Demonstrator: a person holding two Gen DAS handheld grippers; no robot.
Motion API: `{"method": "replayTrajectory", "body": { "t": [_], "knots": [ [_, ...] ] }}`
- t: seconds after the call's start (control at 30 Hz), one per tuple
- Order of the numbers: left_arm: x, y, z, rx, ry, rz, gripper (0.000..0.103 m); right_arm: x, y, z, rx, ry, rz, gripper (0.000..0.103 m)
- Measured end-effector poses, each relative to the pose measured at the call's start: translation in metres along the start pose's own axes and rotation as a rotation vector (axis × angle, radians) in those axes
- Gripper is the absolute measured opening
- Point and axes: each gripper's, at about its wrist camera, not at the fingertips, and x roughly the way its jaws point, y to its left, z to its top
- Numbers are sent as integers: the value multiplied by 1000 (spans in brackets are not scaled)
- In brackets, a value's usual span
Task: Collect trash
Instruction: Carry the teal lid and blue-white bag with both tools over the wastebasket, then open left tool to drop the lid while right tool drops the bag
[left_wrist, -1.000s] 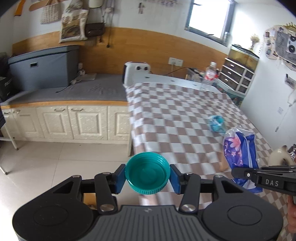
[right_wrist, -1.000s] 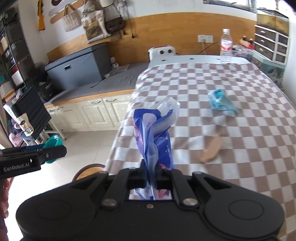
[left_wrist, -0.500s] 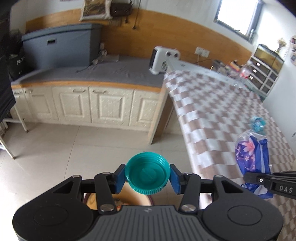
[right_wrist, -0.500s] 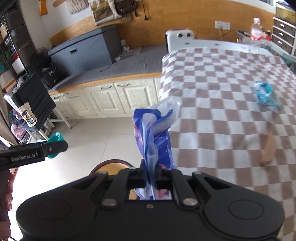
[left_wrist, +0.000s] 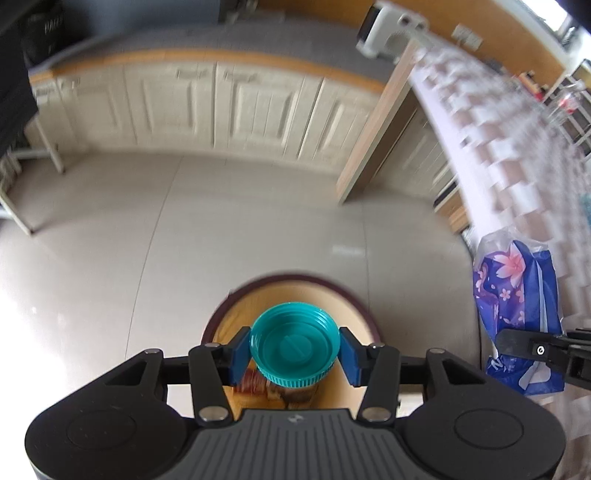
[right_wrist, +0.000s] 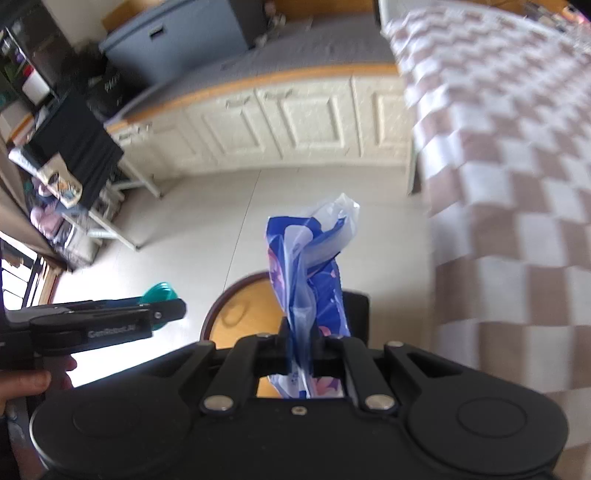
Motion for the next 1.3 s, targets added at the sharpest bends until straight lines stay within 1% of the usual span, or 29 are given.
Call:
{"method": "replayTrajectory", "body": {
  "t": [0.2,0.33,0.47,0.5,0.53,0.57,0.6,0.63,0.77,0.87,0.9,0.93,0.97,1.0,1.03,1.17,1.3],
  "knots": [
    [46,15,-17,-6,150,-4,50,52,13,-5,-33,122,13,7],
    [69,22,-28,-17,208,-16,50,80,22,-6,-63,183,15,7],
    [90,28,-36,-25,270,-26,51,100,27,-4,-78,223,20,8],
    [95,29,-38,-23,290,-22,52,105,27,-3,-74,234,23,8],
    [101,28,-38,-23,309,-17,60,108,25,-3,-69,242,26,8],
    [105,30,-39,-26,322,-11,64,111,23,-3,-62,250,27,8],
    [107,32,-42,-28,330,-5,72,114,23,-2,-55,256,28,8],
    [109,34,-43,-31,335,-1,76,118,23,-1,-48,262,31,8],
    [109,41,-44,-48,341,23,76,131,20,0,-6,283,66,10],
    [106,52,-43,-69,332,49,76,141,24,3,29,273,129,18],
    [105,56,-44,-73,329,57,77,143,26,5,33,264,156,23],
    [105,57,-43,-74,327,64,78,144,29,6,35,251,175,31],
    [104,60,-43,-74,326,70,79,146,30,8,36,242,186,36],
    [101,63,-43,-72,325,75,80,148,32,9,35,238,188,46],
    [99,67,-43,-72,323,80,80,149,35,10,32,237,181,51],
    [93,69,-44,-79,314,80,81,151,32,6,34,252,158,52],
    [90,63,-45,-77,302,68,87,150,27,-4,17,269,125,52]
  ]
}}
